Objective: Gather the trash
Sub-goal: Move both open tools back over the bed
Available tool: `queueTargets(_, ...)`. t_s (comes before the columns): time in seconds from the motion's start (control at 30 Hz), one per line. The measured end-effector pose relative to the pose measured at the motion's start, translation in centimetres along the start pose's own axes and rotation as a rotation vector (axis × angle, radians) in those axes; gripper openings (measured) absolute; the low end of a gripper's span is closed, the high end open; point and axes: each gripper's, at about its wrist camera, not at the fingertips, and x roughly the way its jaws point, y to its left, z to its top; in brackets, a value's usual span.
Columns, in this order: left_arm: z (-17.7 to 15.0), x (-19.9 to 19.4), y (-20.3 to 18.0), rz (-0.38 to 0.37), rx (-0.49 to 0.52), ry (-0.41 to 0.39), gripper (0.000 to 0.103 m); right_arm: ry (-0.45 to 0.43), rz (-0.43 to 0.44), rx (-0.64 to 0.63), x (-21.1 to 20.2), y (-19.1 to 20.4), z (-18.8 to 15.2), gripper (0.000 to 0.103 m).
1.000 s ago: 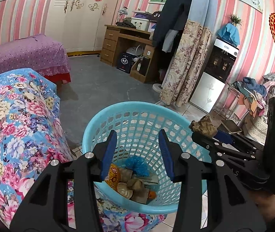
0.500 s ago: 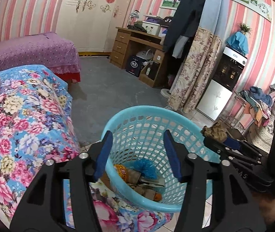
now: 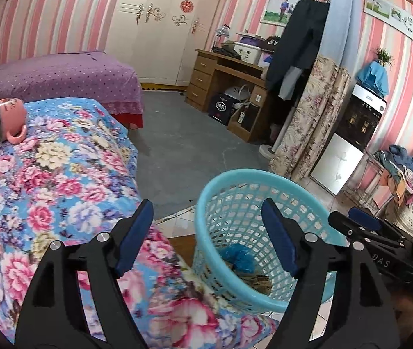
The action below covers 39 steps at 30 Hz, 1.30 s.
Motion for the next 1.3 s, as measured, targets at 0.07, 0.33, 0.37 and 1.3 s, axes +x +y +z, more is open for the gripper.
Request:
queueTargets(0.07,0.1,-0.8,0.9,0.007,-0.027,-0.02,0.079,-0.002,-0.002,-0.008,-0.2,0.5,0.1,0.071)
queueTargets(0.33,0.0,-3.6,3.2,0.023,-0.053,-0.063,0.088,-0.038,-0.011,-0.047,-1.9,2.9,1.7,0.082)
queueTargets(0.37,0.0,-4.0,3.4,0.03,-0.049,-0.071,0.088,-0.043,-0.012,-0.049,-2.1,3.3,2.0,0.082)
queueTargets(1.3,3.7,-23.5,28.9,0.581,-0.067,-0.226,0.095,-0.104,0.295,-0.194,-0.6,27.2,5.6,0.087)
